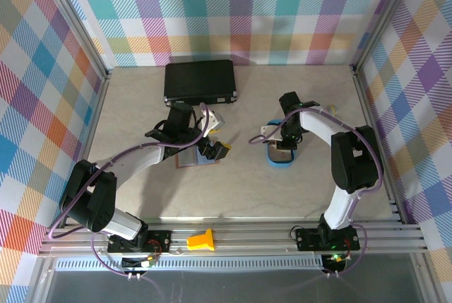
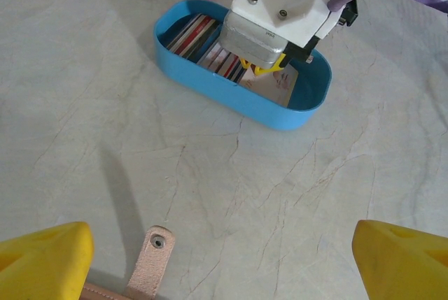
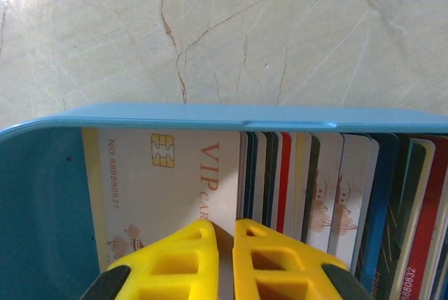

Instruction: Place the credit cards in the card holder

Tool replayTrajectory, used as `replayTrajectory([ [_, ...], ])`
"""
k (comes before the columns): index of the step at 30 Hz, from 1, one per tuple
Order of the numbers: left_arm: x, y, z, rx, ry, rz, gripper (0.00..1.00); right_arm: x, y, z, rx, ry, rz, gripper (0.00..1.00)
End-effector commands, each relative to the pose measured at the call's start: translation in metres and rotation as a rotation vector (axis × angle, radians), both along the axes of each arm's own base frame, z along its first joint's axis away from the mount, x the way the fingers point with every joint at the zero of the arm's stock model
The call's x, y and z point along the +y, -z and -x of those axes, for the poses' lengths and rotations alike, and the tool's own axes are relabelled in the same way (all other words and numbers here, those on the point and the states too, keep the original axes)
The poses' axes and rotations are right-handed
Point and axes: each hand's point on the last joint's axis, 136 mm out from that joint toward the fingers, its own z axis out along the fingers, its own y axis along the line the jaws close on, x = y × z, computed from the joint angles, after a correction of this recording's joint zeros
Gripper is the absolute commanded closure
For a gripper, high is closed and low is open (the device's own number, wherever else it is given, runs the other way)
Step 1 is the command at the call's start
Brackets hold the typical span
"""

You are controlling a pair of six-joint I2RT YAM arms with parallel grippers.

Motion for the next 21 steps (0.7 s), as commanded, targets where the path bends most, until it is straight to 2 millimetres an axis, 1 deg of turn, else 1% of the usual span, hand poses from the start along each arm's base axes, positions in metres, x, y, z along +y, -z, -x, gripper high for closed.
replayTrajectory([
  [1,-0.007,0.003,0.007,-0.002,0.040,-0.008,0.05,-0.002,0.005,-0.001,-0.013,-0.005,0.020,1.00],
  [6,-0.008,0.004,0.008,0.002,0.045,-0.009,0.05,0.000,-0.017,0.004,0.010,0.015,-0.016,1.00],
  [8,-0.009,0.004,0.009,0.004,0.049,-0.007,0.05,0.001,-0.026,0.008,0.039,0.030,-0.031,1.00],
  [11,-0.009,0.005,0.010,0.007,0.051,-0.009,0.05,0.000,-0.039,0.020,0.132,0.069,-0.051,1.00],
  [15,-0.010,0.007,0.010,0.011,0.053,-0.010,0.05,0.001,-0.053,0.027,0.187,0.116,-0.085,1.00],
  [21,-0.010,0.010,0.010,0.021,0.054,-0.016,0.05,0.000,-0.067,0.025,0.184,0.146,-0.093,1.00],
])
